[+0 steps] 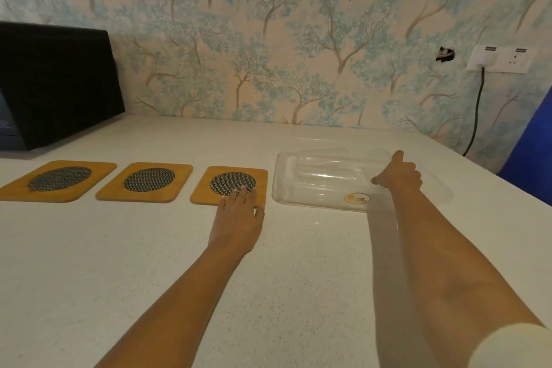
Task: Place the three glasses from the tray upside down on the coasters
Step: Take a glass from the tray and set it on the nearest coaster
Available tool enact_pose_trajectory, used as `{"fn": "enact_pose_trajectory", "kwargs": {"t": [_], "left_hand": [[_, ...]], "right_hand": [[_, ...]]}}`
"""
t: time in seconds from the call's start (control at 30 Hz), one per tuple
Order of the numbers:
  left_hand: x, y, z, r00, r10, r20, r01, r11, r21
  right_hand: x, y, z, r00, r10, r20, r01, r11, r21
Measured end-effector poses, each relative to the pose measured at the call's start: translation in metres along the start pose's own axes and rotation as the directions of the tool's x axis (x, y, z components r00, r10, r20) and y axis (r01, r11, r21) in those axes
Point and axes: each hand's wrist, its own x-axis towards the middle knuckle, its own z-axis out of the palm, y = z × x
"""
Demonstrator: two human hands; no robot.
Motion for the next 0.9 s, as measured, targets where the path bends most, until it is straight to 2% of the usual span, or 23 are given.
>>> {"fn": "enact_pose_trajectory", "kwargs": {"t": [0.1, 0.23, 0.47, 0.77, 0.9], "left_hand": [[0.0, 0.0, 0.0, 1.0, -0.001, 0.003, 0.001, 1.0, 0.0], [0.0, -0.001, -0.001, 1.0, 0.002, 0.007, -0.002, 1.0, -0.001], [0.0, -0.001, -0.002, 1.0, 0.006, 0.024, -0.006, 1.0, 0.0], [-0.012, -0.004, -0.013, 0.998, 0.064, 0.027, -0.064, 0.998, -0.007], [-0.02, -0.021, -0.021, 0.996, 0.081, 0.04, -0.081, 0.997, -0.009]], "right_hand": [[0.002, 0.0, 0.001, 1.0, 0.015, -0.02, -0.014, 0.999, 0.038], [0.003, -0.001, -0.003, 0.992, -0.014, -0.128, 0.029, 0.992, 0.12], [-0.006, -0.02, -0.027, 0.963, -0.042, -0.266, 0.159, 0.885, 0.437], [-0.052, -0.083, -0.04, 0.976, -0.076, -0.205, 0.205, 0.649, 0.733], [-0.077, -0.112, -0.037, 0.98, -0.104, -0.168, 0.196, 0.609, 0.769]]}}
